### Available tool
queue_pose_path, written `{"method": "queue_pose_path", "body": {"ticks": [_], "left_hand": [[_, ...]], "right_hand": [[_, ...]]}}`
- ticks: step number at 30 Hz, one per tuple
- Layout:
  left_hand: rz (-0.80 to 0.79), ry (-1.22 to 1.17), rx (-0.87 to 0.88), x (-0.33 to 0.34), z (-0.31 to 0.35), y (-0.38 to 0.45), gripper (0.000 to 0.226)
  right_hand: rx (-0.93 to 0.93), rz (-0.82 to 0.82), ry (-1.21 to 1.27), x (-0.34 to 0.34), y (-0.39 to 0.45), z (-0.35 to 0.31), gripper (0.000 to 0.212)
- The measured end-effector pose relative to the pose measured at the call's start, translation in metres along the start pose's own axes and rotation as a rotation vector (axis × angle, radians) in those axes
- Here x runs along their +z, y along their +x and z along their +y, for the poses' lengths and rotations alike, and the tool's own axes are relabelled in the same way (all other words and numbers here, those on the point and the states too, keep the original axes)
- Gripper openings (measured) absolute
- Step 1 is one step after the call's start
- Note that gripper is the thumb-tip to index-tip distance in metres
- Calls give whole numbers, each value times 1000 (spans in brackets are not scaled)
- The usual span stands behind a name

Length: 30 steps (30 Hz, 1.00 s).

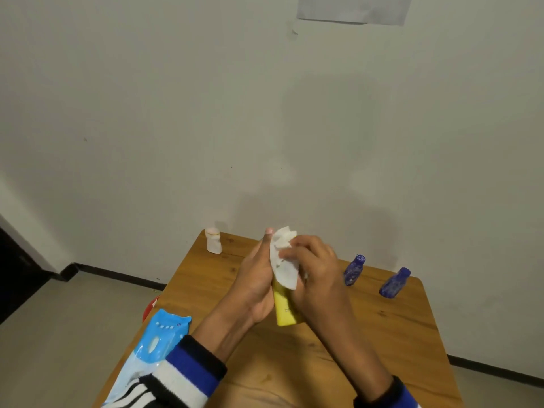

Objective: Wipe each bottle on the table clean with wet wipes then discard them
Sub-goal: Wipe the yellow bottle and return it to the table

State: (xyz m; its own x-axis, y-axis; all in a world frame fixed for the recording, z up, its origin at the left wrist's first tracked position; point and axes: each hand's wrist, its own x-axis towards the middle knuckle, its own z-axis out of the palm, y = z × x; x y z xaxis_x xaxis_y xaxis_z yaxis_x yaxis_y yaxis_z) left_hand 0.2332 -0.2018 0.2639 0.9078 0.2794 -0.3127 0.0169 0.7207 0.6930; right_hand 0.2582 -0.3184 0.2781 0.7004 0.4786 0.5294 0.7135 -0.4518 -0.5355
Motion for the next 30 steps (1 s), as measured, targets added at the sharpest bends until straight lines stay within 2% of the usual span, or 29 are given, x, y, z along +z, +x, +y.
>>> {"method": "queue_pose_path", "body": {"ticks": [3,7,8,10,12,15,19,21,25,27,30], "left_hand": [[133,57,28,-14,8,2,56],[194,91,79,-37,18,-1,60],[200,91,66,-42,17,-3,61],[188,96,7,-46,8,-9,62],[166,91,-37,-46,-6,-14,60],[238,29,-33,-52,-18,-16,61],[311,-28,-5,-77,-8,-12,62],[342,-24,48,-91,0,-11,57],[361,-15,134,-113,20,-4,50],[369,0,141,-126,30,5,49],[378,14,129,-146,41,23,48]], "right_hand": [[-54,-155,1,16,-23,1,23],[72,-380,120,15,-34,12,27],[94,-362,173,13,-30,13,28],[64,-220,243,11,-20,14,25],[-10,-159,191,18,-14,10,22],[-52,-256,99,38,-28,9,25],[-92,-351,169,58,-62,20,29],[30,-377,334,62,-64,27,29],[423,-433,628,72,-47,42,31],[585,-436,685,81,-35,50,23],[708,-421,630,101,-20,66,17]]}}
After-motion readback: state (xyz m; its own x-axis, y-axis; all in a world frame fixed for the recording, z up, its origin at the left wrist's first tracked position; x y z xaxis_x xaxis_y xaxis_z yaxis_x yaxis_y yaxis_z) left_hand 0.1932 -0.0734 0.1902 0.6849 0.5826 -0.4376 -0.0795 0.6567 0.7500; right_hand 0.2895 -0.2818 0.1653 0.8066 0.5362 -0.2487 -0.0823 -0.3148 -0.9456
